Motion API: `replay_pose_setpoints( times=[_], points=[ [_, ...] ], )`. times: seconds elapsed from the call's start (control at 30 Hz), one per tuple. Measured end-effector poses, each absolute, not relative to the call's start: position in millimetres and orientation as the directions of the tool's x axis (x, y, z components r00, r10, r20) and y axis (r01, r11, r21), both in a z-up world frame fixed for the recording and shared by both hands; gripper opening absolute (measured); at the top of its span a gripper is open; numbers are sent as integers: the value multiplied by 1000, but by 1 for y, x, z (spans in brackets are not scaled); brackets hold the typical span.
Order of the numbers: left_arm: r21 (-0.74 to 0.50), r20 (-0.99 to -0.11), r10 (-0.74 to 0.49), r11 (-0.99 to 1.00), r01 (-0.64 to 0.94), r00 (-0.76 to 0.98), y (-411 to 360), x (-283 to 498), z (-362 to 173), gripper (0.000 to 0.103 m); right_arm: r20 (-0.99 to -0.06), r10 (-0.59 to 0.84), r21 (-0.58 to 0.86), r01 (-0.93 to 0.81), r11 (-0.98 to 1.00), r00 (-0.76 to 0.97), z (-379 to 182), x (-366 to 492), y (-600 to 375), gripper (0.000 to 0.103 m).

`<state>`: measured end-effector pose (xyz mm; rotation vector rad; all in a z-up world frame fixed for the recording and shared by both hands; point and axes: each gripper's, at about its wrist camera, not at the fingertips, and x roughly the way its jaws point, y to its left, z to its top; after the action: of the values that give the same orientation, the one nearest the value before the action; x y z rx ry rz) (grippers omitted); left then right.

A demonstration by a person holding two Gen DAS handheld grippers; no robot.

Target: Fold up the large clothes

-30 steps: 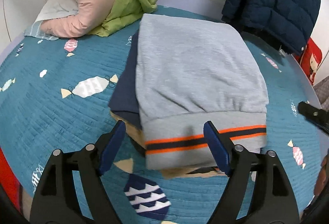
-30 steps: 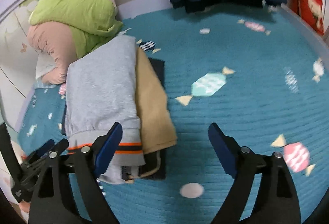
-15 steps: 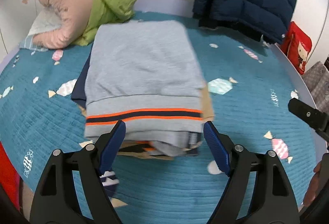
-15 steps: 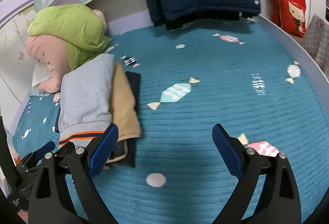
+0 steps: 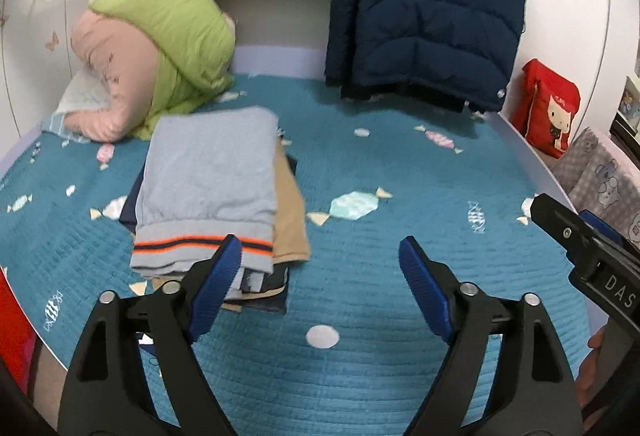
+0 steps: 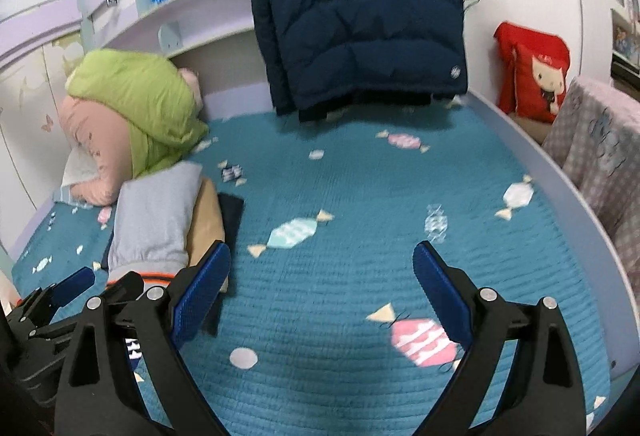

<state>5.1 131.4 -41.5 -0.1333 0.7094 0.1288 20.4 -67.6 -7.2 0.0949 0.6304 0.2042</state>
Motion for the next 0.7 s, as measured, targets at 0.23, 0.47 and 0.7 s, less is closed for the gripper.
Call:
replay_pose_setpoints(
  times=[0.23, 0.47, 0.7],
  points=[
    [-39, -607, 116, 984, -175, 786, 111, -7, -14, 89, -509, 228, 137, -183, 973, 830, 12, 8, -82, 90],
    [-32, -568, 123, 985, -172, 814, 100, -19, 6, 92, -458, 213, 97, -190, 977, 863, 23, -1, -88, 90],
    [-4, -568, 152, 982, -188, 809, 92, -22, 11, 96, -426, 176, 44, -174, 984, 887, 26, -5, -93, 90]
  ],
)
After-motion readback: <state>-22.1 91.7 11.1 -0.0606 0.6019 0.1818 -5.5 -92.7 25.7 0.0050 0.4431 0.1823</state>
